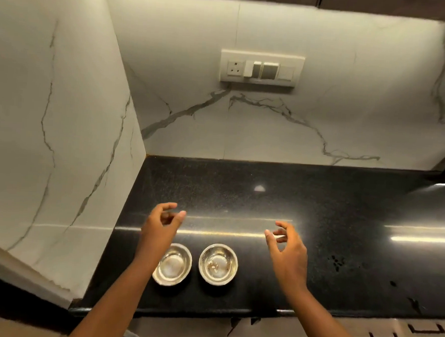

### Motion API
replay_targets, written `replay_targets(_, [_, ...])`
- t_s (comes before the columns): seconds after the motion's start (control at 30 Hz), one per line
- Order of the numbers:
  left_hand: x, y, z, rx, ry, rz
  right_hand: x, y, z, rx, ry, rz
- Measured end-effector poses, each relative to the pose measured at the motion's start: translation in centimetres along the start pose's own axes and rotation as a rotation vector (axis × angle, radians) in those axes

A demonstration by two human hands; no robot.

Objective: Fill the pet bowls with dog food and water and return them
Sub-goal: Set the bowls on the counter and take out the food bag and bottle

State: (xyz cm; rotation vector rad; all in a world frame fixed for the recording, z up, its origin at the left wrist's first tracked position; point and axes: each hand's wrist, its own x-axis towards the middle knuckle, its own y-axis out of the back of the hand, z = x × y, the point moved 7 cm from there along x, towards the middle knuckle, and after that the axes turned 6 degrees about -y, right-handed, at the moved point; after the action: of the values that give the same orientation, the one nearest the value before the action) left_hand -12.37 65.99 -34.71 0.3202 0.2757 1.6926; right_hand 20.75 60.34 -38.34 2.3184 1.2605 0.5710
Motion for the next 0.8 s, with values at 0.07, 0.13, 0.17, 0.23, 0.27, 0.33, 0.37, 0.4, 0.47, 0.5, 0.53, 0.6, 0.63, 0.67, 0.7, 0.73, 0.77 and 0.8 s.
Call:
replay_targets(0.07, [1.3,-2.2,5.3,-0.094,-0.108,-0.073,1.9,2.1,-2.6,-0.016,0.113,0.042])
replay_targets(0.13, [2.3,-4.2,10.2,-0.176,-0.184,-0.131,3.8,4.1,-5.5,-0.031,0.224,0.080])
replay_targets(0.17, [2.8,-5.3,13.0,-0.209,-0.224,-0.159,4.8,5.7,-7.0,-0.026,0.278,0.111])
replay_targets(0.23, [3.4,-7.4,18.0,-0.257,-0.281,-0.215,6.7,8.6,-9.6,-0.004,0.348,0.163])
replay_targets(0.27, [3.7,-8.4,20.4,-0.274,-0.310,-0.239,7.5,9.9,-11.0,0.008,0.376,0.179])
replay_targets(0.33, [4.3,-10.2,25.3,-0.308,-0.369,-0.268,9.1,12.7,-13.7,0.039,0.436,0.224])
replay_targets(0.37, [4.4,-11.0,27.4,-0.326,-0.394,-0.277,9.6,13.9,-14.8,0.060,0.467,0.249])
replay_targets(0.4, [4.7,-11.8,29.7,-0.345,-0.420,-0.279,10.2,15.5,-16.1,0.084,0.501,0.283])
replay_targets(0.47, [5.2,-13.0,33.4,-0.403,-0.440,-0.259,11.1,17.7,-18.1,0.132,0.557,0.335])
replay_targets(0.5, [5.5,-13.5,35.1,-0.454,-0.435,-0.241,11.5,18.7,-19.1,0.146,0.584,0.361])
replay_targets(0.53, [5.6,-13.8,36.3,-0.510,-0.418,-0.218,11.7,19.5,-19.9,0.154,0.609,0.385])
replay_targets(0.6, [6.0,-14.2,38.7,-0.625,-0.393,-0.176,12.1,21.1,-21.6,0.160,0.663,0.431])
replay_targets(0.63, [6.2,-14.4,39.4,-0.701,-0.369,-0.172,12.2,21.5,-22.3,0.160,0.680,0.448])
replay_targets(0.67, [6.3,-14.6,40.1,-0.795,-0.337,-0.180,12.4,22.1,-23.0,0.165,0.693,0.457])
replay_targets(0.7, [6.5,-14.9,40.4,-0.891,-0.292,-0.188,12.4,22.4,-23.4,0.170,0.701,0.461])
replay_targets(0.73, [6.9,-15.1,40.7,-0.976,-0.251,-0.187,12.6,22.7,-23.8,0.171,0.711,0.471])
replay_targets(0.77, [7.2,-15.2,40.7,-1.053,-0.217,-0.180,12.7,22.9,-24.1,0.169,0.719,0.474])
replay_targets(0.8, [7.6,-15.3,40.7,-1.122,-0.188,-0.173,12.8,22.9,-24.3,0.166,0.723,0.475])
